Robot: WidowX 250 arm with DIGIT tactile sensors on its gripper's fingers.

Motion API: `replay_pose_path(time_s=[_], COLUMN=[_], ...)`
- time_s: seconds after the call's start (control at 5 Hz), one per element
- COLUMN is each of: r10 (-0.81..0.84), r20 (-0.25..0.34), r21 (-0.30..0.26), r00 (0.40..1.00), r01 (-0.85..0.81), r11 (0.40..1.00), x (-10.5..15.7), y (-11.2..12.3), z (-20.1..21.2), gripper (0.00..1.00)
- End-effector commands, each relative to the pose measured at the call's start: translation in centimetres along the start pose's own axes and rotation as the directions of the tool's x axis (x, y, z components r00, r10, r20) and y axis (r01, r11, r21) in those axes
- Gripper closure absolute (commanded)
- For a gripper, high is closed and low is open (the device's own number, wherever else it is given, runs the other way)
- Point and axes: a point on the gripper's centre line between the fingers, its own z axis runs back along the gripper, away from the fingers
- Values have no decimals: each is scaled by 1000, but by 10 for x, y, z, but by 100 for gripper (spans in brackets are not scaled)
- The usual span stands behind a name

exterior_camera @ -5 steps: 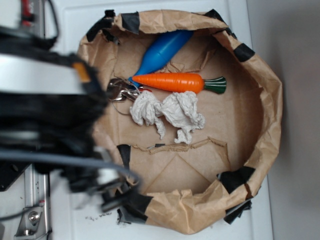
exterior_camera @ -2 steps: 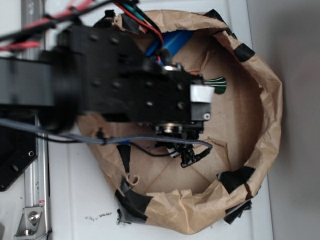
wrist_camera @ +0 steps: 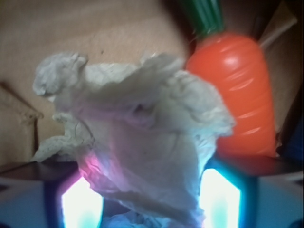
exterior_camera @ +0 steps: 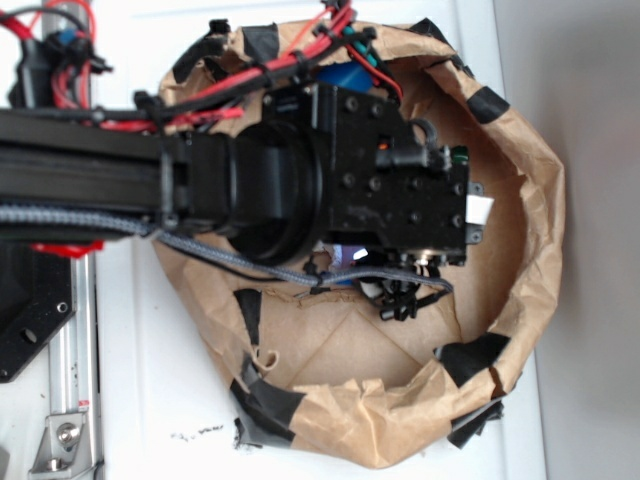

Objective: Grab the white paper.

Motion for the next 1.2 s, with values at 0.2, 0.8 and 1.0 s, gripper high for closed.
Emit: replay_pose_path(time_s=[0.2,0.8,1.0], r10=[-37,-43,-45], r20=[279,218,213], r21=[-178,-153,-131], r00=[959,975,976], r01=[90,78,74], r11=[980,985,989], x=[13,-6,-8], y=[4,15,15], z=[134,188,184], gripper=[100,100,100])
